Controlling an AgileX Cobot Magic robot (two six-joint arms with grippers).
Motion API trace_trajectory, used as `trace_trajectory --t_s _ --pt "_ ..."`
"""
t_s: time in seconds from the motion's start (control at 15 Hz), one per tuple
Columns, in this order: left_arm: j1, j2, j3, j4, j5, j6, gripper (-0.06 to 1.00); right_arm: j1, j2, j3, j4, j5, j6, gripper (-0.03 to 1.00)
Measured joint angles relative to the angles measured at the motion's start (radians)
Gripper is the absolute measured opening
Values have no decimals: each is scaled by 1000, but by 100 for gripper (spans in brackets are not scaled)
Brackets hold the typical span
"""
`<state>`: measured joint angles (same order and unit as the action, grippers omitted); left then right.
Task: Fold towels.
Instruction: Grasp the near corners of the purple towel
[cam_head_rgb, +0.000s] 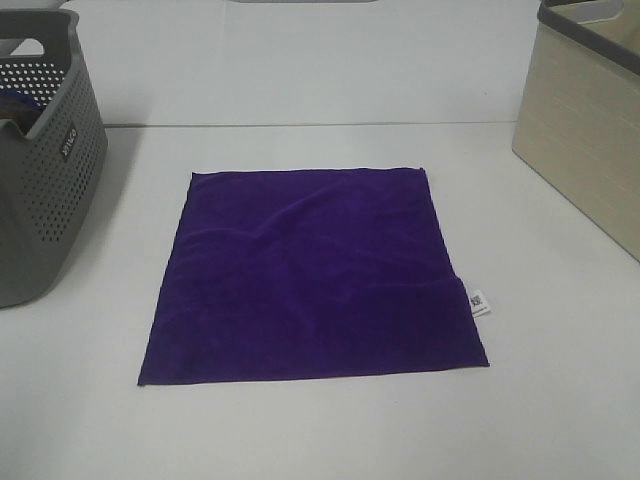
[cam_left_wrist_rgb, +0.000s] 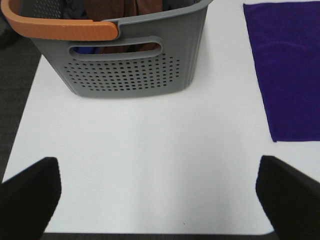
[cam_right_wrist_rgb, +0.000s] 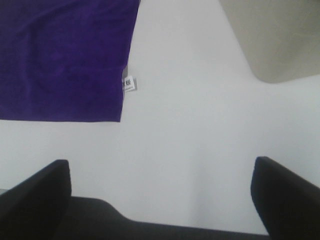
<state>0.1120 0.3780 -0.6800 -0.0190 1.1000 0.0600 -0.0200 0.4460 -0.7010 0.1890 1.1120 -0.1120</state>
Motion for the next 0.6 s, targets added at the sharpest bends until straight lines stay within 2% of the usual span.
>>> trace_trajectory --t_s 0.13,0.27,0.33,0.6 --pt "0 264 -125 -50 62 39 99 0 336 -135 9 13 1 94" --pt "0 452 -163 -144 61 75 99 0 518 -197 45 1 -66 94" --pt "0 544 -164 -217 32 120 99 0 636 -216 99 -28 -130 94" --pt "0 909 -57 -614 -189 444 99 0 921 -190 488 -55 -501 94"
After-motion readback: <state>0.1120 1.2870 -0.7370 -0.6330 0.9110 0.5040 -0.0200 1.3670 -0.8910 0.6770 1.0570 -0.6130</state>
